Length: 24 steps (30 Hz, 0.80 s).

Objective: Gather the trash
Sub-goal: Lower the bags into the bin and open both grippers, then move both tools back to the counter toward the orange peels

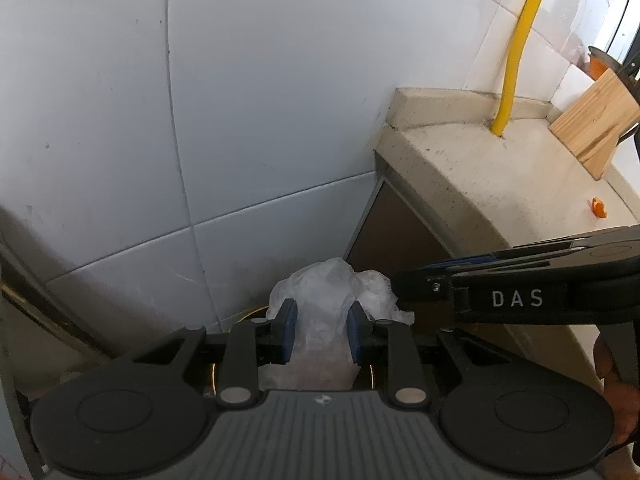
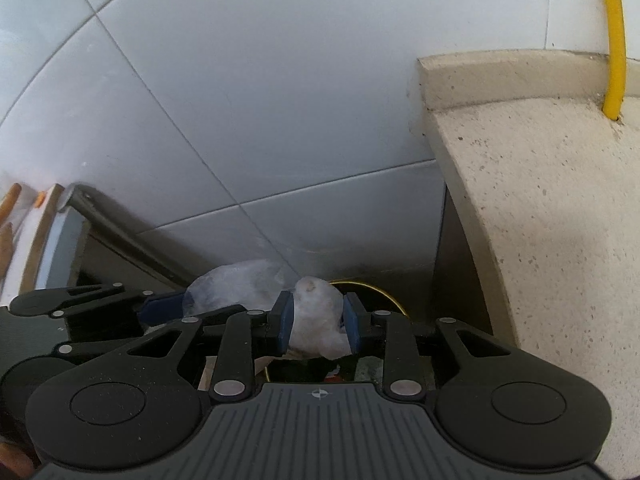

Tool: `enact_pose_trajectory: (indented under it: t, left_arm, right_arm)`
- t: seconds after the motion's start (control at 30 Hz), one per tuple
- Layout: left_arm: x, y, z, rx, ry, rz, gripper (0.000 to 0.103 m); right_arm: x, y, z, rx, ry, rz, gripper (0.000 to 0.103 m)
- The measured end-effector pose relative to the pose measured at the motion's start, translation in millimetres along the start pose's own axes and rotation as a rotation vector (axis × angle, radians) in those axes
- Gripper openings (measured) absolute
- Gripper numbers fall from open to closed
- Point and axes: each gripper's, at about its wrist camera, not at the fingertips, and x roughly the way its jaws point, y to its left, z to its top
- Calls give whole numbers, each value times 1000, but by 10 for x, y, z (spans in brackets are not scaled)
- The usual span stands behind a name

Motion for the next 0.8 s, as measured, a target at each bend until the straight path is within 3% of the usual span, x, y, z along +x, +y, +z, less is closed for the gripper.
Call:
enact_pose_trajectory:
  t: [0.37, 0.8]
  left_arm:
    - [82, 36, 0, -8, 28, -2, 32]
    - [109, 81, 18, -40, 25, -2, 36]
  right_arm:
    - [68, -70, -14, 27, 6, -38, 44]
    - [72, -107, -58, 51, 4, -57, 50]
